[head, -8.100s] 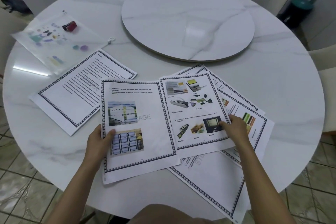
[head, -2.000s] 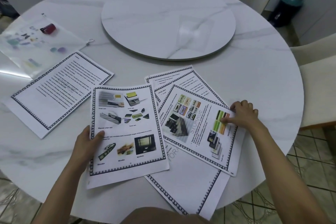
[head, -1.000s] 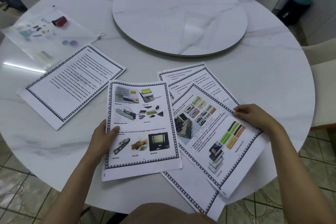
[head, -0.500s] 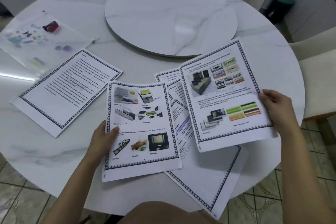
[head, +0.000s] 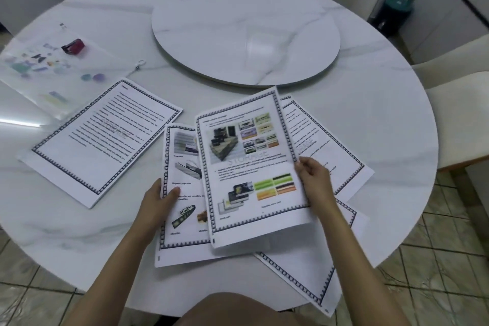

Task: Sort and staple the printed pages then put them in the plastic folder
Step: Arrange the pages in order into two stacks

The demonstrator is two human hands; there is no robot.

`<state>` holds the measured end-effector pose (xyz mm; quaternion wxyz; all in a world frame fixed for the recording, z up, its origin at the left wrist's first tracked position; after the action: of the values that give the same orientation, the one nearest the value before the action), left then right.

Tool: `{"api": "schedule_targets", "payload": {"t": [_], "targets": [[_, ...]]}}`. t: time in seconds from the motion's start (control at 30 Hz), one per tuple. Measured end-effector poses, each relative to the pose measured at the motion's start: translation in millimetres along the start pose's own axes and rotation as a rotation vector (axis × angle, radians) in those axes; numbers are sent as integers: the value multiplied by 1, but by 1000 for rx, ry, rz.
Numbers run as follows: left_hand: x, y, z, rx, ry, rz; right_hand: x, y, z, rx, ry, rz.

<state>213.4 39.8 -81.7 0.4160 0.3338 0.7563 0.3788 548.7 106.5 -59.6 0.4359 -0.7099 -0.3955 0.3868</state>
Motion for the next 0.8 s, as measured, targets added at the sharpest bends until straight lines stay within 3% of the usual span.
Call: {"api": "schedule_targets", "payload": {"t": [0.23, 0.47, 0.8], "targets": [[1, -2, -2, -105, -48, -70, -37, 19, 59, -182, -127, -19], [5, -5, -2, -105, -71, -28, -58, 15, 84, -235, -159, -83], [14, -5, -14, -41, -26, 46, -33, 11, 26, -272, -92, -74]]}}
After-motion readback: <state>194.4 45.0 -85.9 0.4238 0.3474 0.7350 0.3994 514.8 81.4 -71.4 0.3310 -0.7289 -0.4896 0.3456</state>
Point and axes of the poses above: each hand's wrist, its own x-axis towards the middle knuckle, its own z-axis out of the palm, y = z × x, the point moved 7 cm from there along x, towards the middle knuckle, and after that the axes turned 10 degrees about y, right-handed, at the moved point
